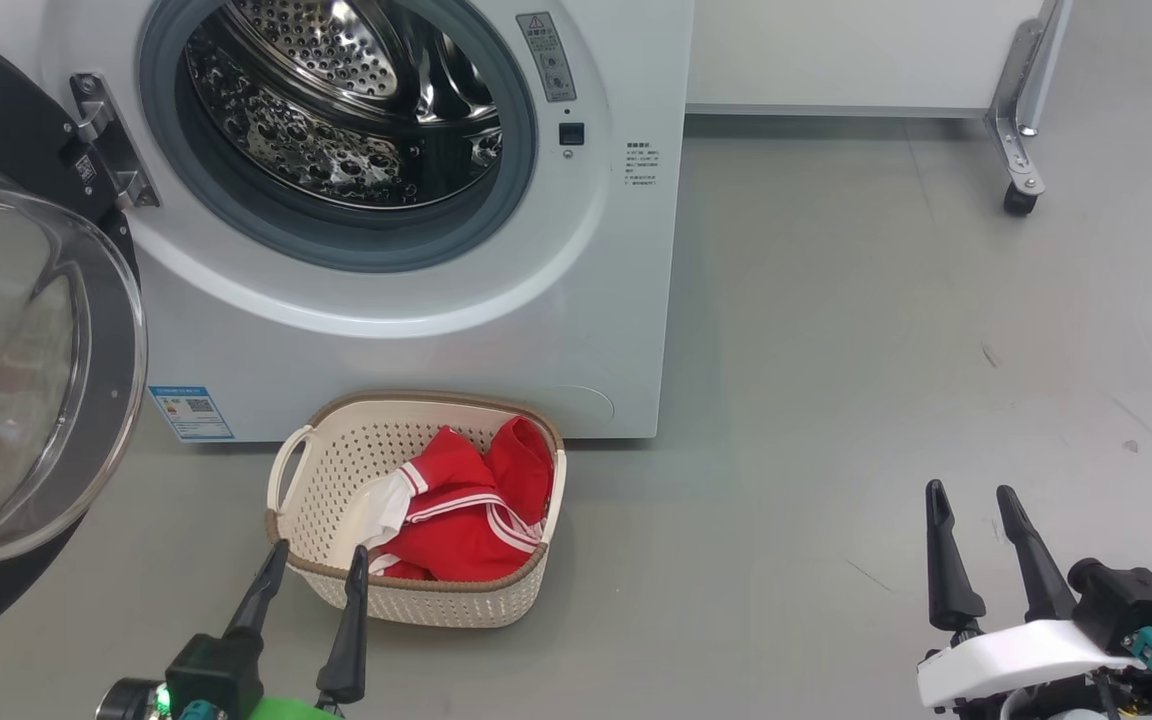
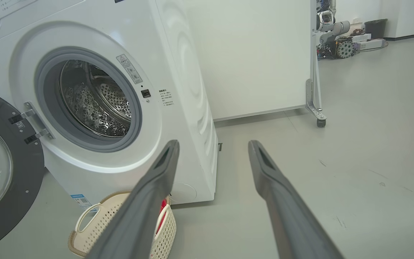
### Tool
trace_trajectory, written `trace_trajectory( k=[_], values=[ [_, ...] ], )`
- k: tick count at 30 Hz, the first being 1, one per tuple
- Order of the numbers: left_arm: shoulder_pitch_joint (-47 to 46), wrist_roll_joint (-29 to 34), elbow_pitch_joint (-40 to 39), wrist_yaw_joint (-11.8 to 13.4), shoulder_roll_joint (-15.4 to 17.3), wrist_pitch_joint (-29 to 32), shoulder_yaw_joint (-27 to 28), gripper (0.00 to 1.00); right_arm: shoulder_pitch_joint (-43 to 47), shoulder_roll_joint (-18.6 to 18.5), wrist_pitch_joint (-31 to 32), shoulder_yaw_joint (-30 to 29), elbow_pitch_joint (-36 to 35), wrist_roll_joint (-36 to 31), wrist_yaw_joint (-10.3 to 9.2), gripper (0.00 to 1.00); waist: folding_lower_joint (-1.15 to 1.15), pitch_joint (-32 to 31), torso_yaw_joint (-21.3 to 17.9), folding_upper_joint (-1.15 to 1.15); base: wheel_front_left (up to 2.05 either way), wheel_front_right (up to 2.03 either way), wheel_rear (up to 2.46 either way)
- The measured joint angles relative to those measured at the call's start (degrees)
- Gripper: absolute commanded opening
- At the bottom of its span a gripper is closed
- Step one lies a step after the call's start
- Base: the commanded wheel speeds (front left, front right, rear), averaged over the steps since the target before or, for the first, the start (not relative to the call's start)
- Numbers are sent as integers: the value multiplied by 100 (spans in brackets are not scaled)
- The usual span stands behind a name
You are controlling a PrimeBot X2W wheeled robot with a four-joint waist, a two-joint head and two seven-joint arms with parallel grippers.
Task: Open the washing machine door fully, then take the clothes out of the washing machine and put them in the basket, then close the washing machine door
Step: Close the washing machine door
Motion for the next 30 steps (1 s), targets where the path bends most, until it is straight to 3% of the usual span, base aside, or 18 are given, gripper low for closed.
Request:
trace_trajectory(
  k=[13,30],
  values=[
    [-2,2,8,10,0,0,-146,100,10,4,0,12,-78,-3,10,100,0,-3,464,0,0,0,0],
    [-2,158,40,53,9,0,-138,100,30,40,0,148,-185,12,58,100,0,-21,1591,0,0,0,0]
  ],
)
